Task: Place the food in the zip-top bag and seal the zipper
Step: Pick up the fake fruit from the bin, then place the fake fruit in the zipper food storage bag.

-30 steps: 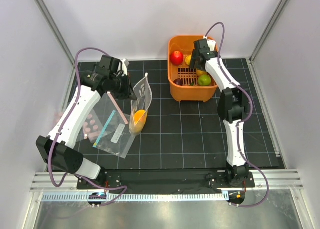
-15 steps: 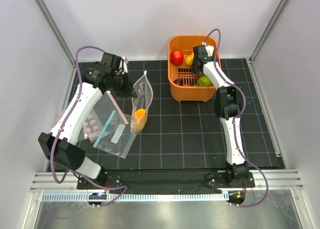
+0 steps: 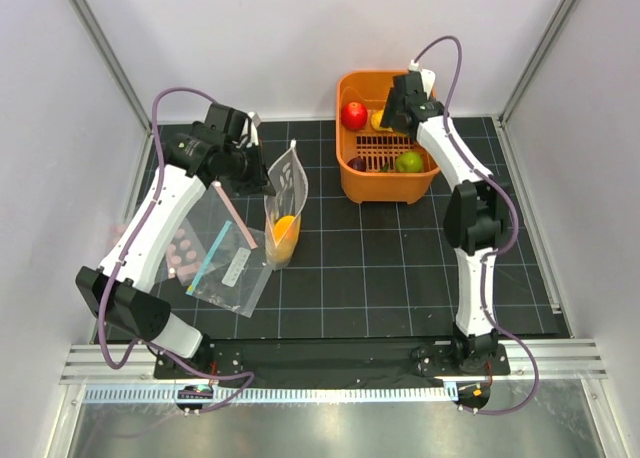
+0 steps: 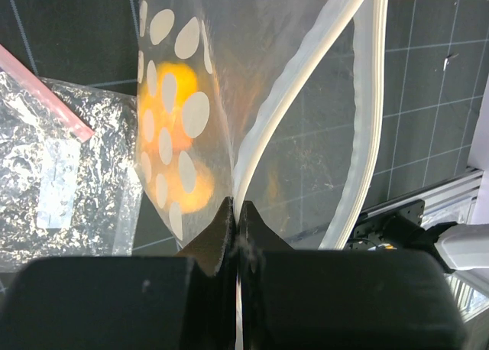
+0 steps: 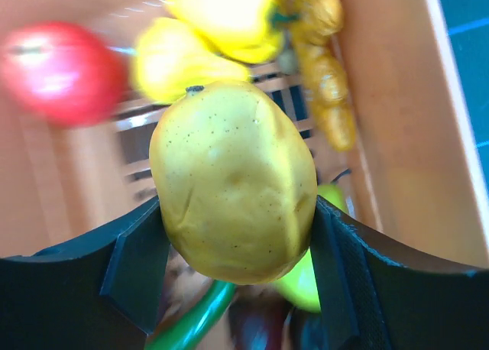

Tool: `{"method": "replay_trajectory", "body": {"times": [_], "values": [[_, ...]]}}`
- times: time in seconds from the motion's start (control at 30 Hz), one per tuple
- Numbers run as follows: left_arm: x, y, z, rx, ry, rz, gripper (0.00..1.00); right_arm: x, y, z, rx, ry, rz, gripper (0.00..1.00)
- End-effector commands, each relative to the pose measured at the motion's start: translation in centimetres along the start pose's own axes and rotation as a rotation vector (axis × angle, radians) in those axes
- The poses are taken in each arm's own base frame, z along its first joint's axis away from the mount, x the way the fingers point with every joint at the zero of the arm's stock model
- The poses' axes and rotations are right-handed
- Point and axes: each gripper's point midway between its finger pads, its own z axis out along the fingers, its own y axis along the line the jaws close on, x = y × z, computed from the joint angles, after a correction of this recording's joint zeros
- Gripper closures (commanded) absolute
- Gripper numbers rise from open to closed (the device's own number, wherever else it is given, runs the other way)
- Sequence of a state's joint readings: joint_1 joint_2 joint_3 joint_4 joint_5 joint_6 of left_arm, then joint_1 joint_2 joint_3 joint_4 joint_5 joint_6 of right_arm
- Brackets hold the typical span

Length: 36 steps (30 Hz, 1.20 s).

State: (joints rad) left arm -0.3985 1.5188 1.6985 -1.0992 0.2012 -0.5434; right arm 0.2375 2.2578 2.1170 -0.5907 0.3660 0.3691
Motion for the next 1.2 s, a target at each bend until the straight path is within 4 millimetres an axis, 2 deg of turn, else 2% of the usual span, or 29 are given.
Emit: {"method": "replay_trajectory", "body": {"times": [0.0,0.03,0.1,0.2,0.23,0.3,0.37,0.43,0.47,0.5,0.53,0.57,0.6,0.63,0.7,0.8,0.9,0.97,1.07,1.17], "values": [[-0.4,-0.1,-1.6,0.009,-0.047,0.056,1.0,-5.2,3.7,-8.3,-0.163,-0.133,0.024,0.4],[-0.3,-0.1,-1.5,0.01,-0.043,0.058,1.0,-5.1,4.2,-9.2,-0.18,-0.136,-0.006,0.4],[-0.1,-0.3,-1.3,0.026,-0.028,0.071,1.0,-4.7,6.3,-12.5,-0.254,-0.134,-0.047,0.4],[-0.5,-0.5,-1.1,0.04,-0.043,0.088,1.0,-4.0,9.1,-16.4,-0.37,-0.13,-0.075,0.4],[-0.7,-0.6,-1.2,0.041,-0.049,0.095,1.0,-4.5,9.9,-18.7,-0.448,-0.138,-0.07,0.41],[-1.1,-0.9,-1.5,0.041,-0.052,0.1,1.0,-4.6,11.2,-21.5,-0.535,-0.128,-0.054,0.4],[-1.3,-1.0,-1.2,0.039,-0.038,0.101,1.0,-4.3,12.0,-24.8,-0.65,-0.093,-0.054,0.41],[-1.4,-0.8,-0.9,0.03,-0.044,0.095,1.0,-3.4,12.6,-26.5,-0.712,-0.061,-0.044,0.41],[-1.5,-0.8,-0.7,0.032,-0.047,0.092,1.0,-3.2,13.1,-28.9,-0.807,-0.045,-0.045,0.42],[-1.1,-0.6,-0.3,0.027,-0.033,0.085,1.0,-1.9,13.3,-29.3,-0.838,-0.003,-0.035,0.44],[-0.9,-0.5,-0.1,0.029,-0.028,0.078,1.0,-1.4,14.0,-30.7,-0.887,0.002,-0.039,0.46],[-1.1,-0.7,0.2,0.044,-0.042,0.073,1.0,-1.2,14.1,-33.0,-0.956,0.001,-0.042,0.47],[-1.1,-0.7,0.4,0.046,-0.043,0.069,1.0,0.5,14.3,-33.2,-0.974,0.034,-0.049,0.48],[-1.1,-0.7,0.4,0.049,-0.045,0.068,1.0,1.0,15.0,-34.6,-1.017,0.035,-0.045,0.48],[-1.3,-0.9,0.6,0.05,-0.034,0.069,1.0,2.5,15.2,-36.3,-1.073,0.067,-0.048,0.48],[-2.2,-1.4,0.5,0.055,-0.044,0.074,1.0,4.3,16.0,-38.4,-1.134,0.116,-0.057,0.5],[-2.8,-1.6,0.7,0.057,-0.053,0.075,1.0,6.1,16.9,-39.7,-1.169,0.176,-0.063,0.49],[-3.2,-1.9,0.7,0.06,-0.061,0.075,1.0,7.2,17.6,-40.1,-1.169,0.218,-0.051,0.5],[-3.6,-2.4,1.0,0.077,-0.055,0.063,1.0,8.7,18.5,-39.4,-1.153,0.284,-0.032,0.5],[-3.7,-2.5,1.0,0.083,-0.062,0.059,1.0,9.5,19.0,-37.7,-1.095,0.304,-0.013,0.5]]}}
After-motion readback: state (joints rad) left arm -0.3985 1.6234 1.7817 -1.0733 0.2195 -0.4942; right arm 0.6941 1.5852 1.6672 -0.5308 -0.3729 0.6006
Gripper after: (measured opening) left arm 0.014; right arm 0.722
